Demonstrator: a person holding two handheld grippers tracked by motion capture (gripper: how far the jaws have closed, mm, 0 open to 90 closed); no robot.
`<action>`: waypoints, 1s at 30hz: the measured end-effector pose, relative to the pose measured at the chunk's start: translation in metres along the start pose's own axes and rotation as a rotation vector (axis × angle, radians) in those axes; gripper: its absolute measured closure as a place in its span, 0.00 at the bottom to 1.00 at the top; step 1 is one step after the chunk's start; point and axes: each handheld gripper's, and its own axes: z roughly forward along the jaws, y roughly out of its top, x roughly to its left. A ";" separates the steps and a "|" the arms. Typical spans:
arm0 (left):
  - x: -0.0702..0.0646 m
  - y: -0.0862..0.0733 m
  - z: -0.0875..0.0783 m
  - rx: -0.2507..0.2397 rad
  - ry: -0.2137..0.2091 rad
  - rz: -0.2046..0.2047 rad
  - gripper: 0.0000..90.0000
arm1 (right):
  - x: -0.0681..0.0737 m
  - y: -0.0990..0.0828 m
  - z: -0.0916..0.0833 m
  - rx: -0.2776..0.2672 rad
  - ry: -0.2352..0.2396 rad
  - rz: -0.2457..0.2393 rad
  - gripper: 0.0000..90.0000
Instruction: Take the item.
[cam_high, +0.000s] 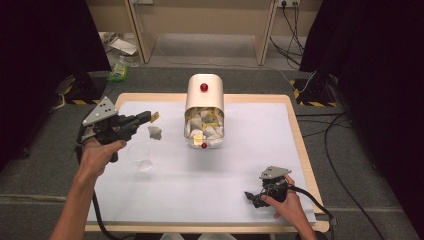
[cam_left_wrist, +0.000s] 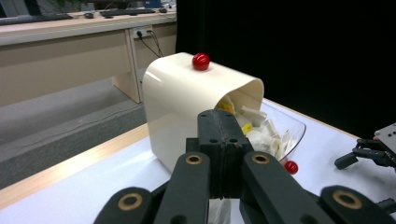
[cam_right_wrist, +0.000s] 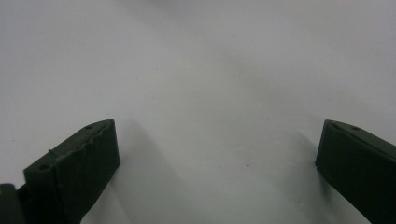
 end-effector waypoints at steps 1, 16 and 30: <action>0.001 -0.003 -0.002 0.004 0.005 -0.003 1.00 | 0.000 0.000 0.000 0.000 0.000 0.000 0.00; 0.024 -0.052 -0.020 0.041 0.072 -0.088 1.00 | 0.000 0.000 0.000 0.002 0.001 0.000 0.00; 0.032 -0.098 -0.018 0.120 0.099 -0.152 0.99 | 0.000 0.000 0.000 0.002 0.000 0.000 0.00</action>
